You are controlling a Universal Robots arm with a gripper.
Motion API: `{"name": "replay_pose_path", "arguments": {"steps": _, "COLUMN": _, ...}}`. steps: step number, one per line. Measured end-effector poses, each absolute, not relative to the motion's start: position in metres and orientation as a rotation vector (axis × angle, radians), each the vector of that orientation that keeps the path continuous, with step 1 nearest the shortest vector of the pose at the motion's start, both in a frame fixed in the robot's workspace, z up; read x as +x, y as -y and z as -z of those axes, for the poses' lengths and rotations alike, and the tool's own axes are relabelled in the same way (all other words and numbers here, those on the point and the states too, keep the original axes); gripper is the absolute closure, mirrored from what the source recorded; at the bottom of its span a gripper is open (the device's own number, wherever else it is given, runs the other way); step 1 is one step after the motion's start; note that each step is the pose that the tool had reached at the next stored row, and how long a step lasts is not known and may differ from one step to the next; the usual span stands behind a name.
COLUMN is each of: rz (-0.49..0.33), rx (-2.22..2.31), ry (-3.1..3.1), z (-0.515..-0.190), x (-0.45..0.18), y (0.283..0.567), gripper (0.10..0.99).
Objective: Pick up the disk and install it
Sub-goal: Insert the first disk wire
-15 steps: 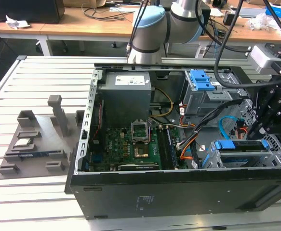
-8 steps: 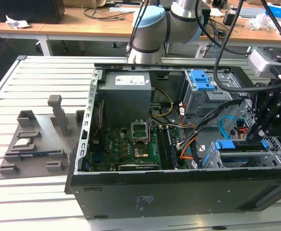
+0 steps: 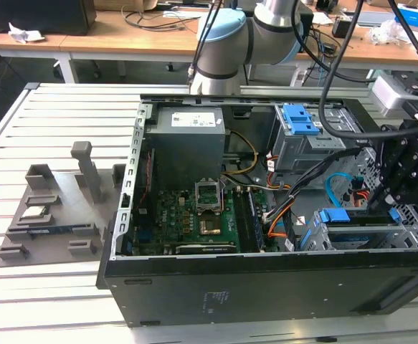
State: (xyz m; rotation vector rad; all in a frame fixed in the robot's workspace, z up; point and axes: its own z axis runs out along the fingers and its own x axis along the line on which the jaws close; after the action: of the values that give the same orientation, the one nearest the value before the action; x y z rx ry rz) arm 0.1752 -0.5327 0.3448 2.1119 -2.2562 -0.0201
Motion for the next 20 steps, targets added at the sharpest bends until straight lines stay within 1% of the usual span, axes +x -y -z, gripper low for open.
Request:
{"name": "replay_pose_path", "arguments": {"steps": 19, "rz": 0.021, "rx": 2.112, "ry": 2.256, "z": -0.3381, "x": 0.1766, "y": 0.533, "gripper": 0.922}}
{"name": "replay_pose_path", "arguments": {"steps": 20, "rz": 0.021, "rx": 2.112, "ry": 2.257, "z": -0.338, "x": 0.1766, "y": 0.5331, "gripper": 0.847}}
